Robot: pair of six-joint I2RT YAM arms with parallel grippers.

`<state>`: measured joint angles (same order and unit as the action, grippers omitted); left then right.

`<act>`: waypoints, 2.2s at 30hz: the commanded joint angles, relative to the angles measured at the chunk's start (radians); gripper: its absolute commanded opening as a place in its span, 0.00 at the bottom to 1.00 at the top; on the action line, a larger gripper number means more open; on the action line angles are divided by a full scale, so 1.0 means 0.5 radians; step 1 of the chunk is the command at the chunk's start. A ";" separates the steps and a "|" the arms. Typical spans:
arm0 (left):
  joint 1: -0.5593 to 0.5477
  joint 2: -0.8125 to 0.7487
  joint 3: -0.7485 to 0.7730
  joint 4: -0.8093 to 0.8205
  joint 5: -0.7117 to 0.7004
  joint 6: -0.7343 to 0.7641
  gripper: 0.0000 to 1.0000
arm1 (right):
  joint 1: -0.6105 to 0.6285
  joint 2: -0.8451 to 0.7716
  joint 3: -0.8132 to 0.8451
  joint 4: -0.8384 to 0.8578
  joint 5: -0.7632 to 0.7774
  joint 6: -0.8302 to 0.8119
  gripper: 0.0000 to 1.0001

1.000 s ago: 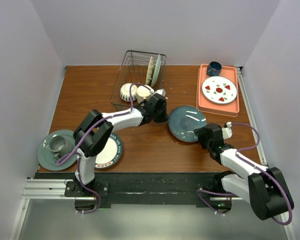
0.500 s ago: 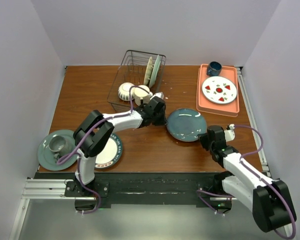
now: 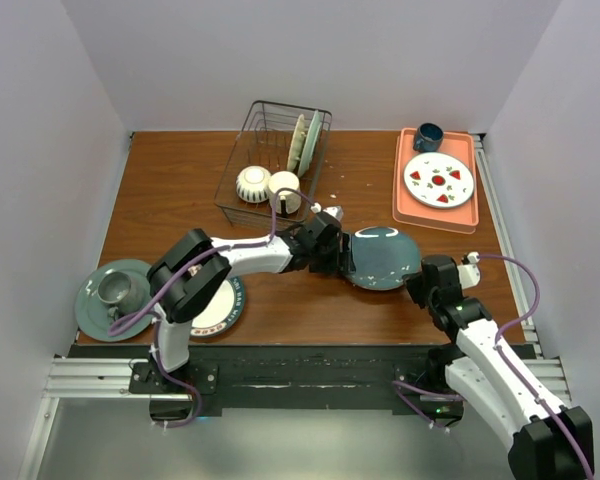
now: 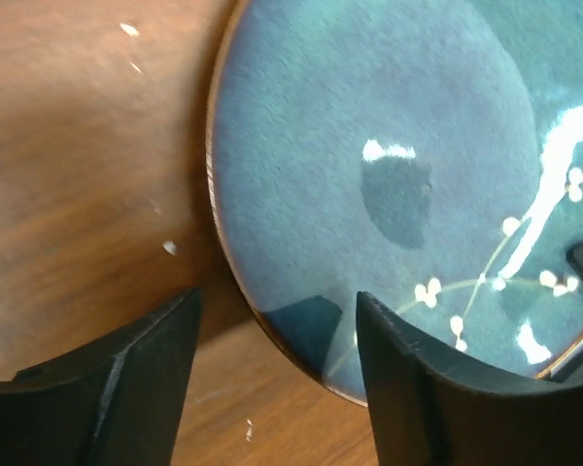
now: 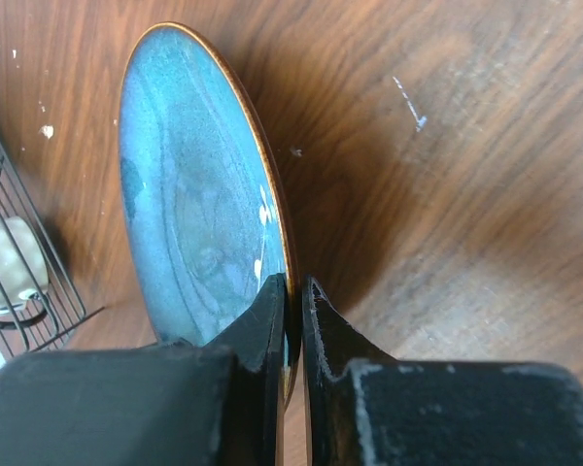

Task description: Load the mixed dishes into the dish rack

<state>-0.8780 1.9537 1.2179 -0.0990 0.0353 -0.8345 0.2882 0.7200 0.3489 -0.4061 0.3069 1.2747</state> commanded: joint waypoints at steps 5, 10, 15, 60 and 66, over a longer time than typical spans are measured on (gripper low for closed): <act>-0.045 -0.183 -0.257 0.280 0.150 -0.214 0.75 | 0.006 -0.013 0.069 -0.216 -0.037 -0.034 0.00; -0.066 -0.180 -0.337 0.525 0.224 -0.500 0.75 | 0.007 -0.124 0.075 -0.265 -0.193 -0.021 0.00; -0.073 -0.122 -0.340 0.692 0.301 -0.702 0.67 | 0.007 -0.213 0.045 -0.301 -0.356 -0.058 0.00; -0.088 -0.621 -0.519 0.387 0.304 -0.378 0.77 | 0.003 -0.492 0.480 -0.636 -0.043 -0.386 0.00; 0.044 -0.891 -0.423 -0.148 -0.190 0.027 0.86 | 0.007 -0.440 0.710 -0.575 0.043 -0.530 0.00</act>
<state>-0.9112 1.6020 0.9607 0.0498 0.1291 -1.0206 0.2893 0.5049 0.5720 -0.8497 0.2756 1.0622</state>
